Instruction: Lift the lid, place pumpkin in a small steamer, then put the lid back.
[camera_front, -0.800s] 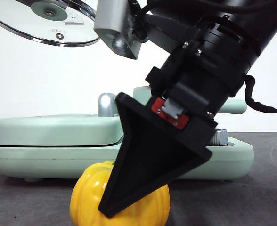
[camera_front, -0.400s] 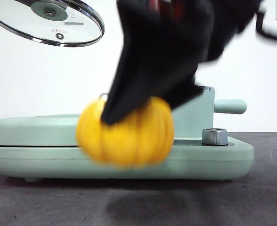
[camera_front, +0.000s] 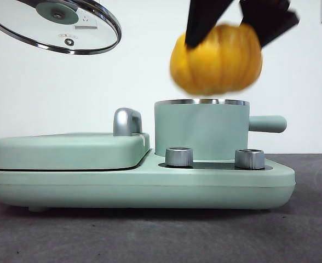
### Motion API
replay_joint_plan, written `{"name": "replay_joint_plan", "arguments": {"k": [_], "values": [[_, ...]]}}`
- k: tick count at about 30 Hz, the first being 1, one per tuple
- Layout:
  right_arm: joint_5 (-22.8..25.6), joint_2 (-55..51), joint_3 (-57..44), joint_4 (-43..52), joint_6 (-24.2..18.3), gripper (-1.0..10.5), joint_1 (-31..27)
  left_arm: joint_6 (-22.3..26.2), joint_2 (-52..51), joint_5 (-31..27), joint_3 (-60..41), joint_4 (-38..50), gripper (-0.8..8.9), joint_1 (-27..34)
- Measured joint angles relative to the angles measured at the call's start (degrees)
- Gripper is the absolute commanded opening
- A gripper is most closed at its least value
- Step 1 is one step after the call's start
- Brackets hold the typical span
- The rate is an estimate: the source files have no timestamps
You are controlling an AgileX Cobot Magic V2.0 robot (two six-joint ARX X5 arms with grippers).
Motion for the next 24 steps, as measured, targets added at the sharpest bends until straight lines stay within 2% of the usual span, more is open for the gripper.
{"name": "replay_joint_plan", "arguments": {"k": [8,15,24], "values": [[1.1,2.6,11.5,0.1,0.4,3.8,-7.9,0.0,0.0,0.0,0.0,0.0,0.1,0.0],[1.1,11.6,21.0,0.4,-0.7,3.8,-14.5,0.0,0.0,0.0,0.0,0.0,0.1,0.0],[1.1,24.0,30.1,1.2,-2.3,3.8,-17.5,0.0,0.0,0.0,0.0,0.0,0.1,0.0]]}}
